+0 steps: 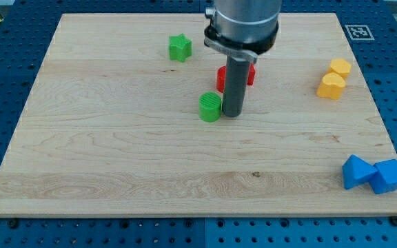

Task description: Move the green circle diagonal to the red circle

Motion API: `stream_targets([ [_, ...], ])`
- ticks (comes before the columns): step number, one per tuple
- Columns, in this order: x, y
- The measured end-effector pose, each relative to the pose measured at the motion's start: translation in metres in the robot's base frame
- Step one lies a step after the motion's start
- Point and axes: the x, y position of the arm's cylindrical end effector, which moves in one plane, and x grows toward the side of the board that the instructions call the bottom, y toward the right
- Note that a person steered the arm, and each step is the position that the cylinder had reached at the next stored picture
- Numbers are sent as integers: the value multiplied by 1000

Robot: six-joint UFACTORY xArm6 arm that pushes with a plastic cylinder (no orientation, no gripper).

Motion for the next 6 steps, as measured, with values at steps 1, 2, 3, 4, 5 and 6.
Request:
stream_targets([
  [1, -11, -24],
  [2, -9, -58],
  [3, 26, -65],
  [4, 16, -80],
  [5, -7, -117],
  [6, 13, -138],
])
